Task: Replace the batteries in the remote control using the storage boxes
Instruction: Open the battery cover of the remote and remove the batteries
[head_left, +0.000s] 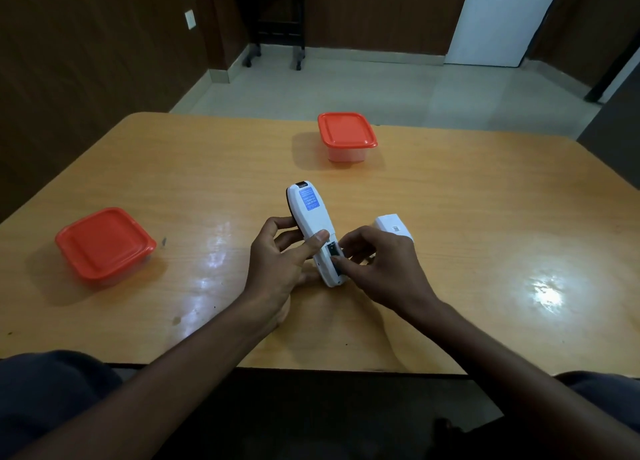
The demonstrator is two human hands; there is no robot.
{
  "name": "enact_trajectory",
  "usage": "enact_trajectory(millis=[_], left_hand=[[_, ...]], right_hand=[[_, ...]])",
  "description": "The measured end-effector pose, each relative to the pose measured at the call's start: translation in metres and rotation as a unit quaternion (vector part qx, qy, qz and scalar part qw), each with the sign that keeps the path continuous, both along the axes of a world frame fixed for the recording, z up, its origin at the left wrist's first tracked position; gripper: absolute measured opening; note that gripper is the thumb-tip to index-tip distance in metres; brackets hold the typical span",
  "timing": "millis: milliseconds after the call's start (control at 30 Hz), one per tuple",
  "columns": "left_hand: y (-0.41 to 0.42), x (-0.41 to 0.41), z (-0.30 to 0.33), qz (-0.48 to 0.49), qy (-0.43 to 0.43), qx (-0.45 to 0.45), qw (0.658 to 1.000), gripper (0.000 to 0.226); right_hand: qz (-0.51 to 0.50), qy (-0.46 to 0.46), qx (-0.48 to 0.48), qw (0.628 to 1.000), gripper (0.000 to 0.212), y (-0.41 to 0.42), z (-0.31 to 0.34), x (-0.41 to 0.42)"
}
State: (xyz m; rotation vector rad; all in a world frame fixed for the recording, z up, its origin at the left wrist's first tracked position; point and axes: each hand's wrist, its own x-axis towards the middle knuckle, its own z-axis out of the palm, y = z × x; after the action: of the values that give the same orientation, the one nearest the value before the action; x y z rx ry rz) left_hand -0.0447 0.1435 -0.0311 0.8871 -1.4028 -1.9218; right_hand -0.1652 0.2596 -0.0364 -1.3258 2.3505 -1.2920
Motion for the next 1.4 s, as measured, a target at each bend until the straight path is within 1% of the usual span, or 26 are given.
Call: enact_trajectory(millis=[100,267,333,433,500,700,833,933,1000,1067,1133,1200,1300,1400], left_hand=[[0.001,0.000,0.000,0.002,-0.003,-0.013,1.000,0.045],[0.002,0.000,0.000,0.004,-0.008,-0.022,1.000,0.046],[0.001,0.001,0.000,0.007,-0.009,-0.022,1.000,0.045],[-0.002,0.003,0.001,0.012,-0.003,-0.015,1.000,0.044],[-0.003,0.003,0.001,0.011,-0.002,-0.014,1.000,0.044],[0.002,0.001,0.003,0.009,-0.004,-0.025,1.000,0.046],[0.005,0.001,0.003,0.010,0.001,-0.019,1.000,0.045],[0.001,0.000,0.002,0.016,-0.004,-0.010,1.000,0.043],[-0.005,0.000,0.002,0.023,-0.022,-0.005,0.999,0.042],[-0.013,0.000,0.001,0.022,-0.057,-0.002,0.998,0.043],[-0.021,0.001,0.000,0.008,-0.100,-0.002,0.995,0.042],[-0.028,0.002,-0.001,-0.008,-0.132,-0.013,0.991,0.042],[-0.039,0.002,-0.002,-0.002,-0.187,-0.089,0.978,0.045],[-0.051,0.003,-0.001,0.022,-0.253,-0.179,0.951,0.044]], right_hand=[[-0.011,0.029,-0.007,1.000,0.024,0.000,0.002,0.003],[-0.020,0.108,-0.023,0.994,0.023,0.000,-0.003,0.009],[-0.022,0.088,-0.024,0.996,0.022,0.000,-0.002,0.009],[0.004,0.000,-0.005,1.000,0.027,0.002,0.001,0.005],[0.014,-0.017,0.005,1.000,0.031,0.003,0.002,0.003],[-0.020,0.036,0.004,0.999,0.031,0.002,0.003,0.005],[-0.022,0.102,-0.012,0.995,0.027,0.001,-0.001,0.011],[-0.031,0.087,-0.022,0.996,0.027,0.001,-0.002,0.009],[-0.045,0.066,-0.029,0.996,0.028,0.001,-0.002,0.007],[-0.051,0.072,-0.030,0.996,0.022,0.001,-0.003,0.002],[-0.051,0.111,0.002,0.992,0.015,0.002,-0.006,-0.003],[-0.052,0.148,0.040,0.987,0.015,0.002,-0.011,-0.007],[-0.063,0.188,0.054,0.979,0.014,0.000,-0.016,-0.008],[-0.079,0.216,0.062,0.971,0.009,-0.002,-0.017,-0.010]])
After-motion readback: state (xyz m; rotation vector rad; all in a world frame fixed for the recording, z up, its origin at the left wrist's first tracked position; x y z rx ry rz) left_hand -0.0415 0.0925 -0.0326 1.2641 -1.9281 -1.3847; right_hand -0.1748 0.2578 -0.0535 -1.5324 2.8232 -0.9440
